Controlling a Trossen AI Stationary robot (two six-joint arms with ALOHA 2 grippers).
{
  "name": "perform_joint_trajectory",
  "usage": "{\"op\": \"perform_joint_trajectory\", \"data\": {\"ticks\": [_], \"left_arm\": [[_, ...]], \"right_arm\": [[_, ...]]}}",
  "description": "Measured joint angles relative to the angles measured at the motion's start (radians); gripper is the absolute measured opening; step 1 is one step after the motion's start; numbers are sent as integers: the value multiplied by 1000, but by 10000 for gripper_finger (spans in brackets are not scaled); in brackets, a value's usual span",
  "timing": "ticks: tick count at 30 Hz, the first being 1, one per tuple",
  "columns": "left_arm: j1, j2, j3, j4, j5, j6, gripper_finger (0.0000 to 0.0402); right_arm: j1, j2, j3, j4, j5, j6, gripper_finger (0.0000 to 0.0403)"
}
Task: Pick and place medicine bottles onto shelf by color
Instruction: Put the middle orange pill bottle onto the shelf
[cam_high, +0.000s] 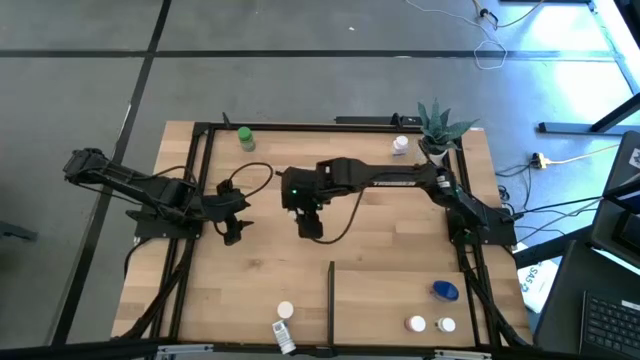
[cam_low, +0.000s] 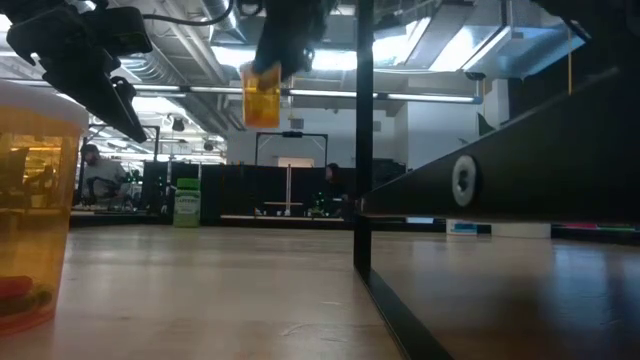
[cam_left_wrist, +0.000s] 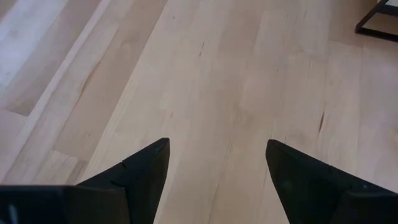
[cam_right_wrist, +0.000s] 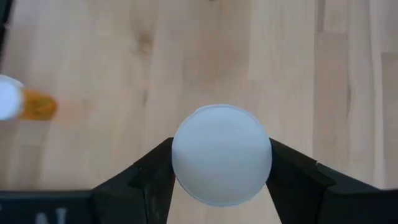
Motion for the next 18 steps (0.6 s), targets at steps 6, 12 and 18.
{"op": "perform_joint_trajectory", "data": {"ticks": [6,12,18], "left_arm": [[0,0,0,0,0,-1,261],[0,0,0,100,1,16,261],[0,-19,0,318,72,141,261]], "right_arm": [[35,-83,0,-58,99,56,218],[57,-142,0,-190,163,162,219],[83,-189,0,-343,237,266,219]]}}
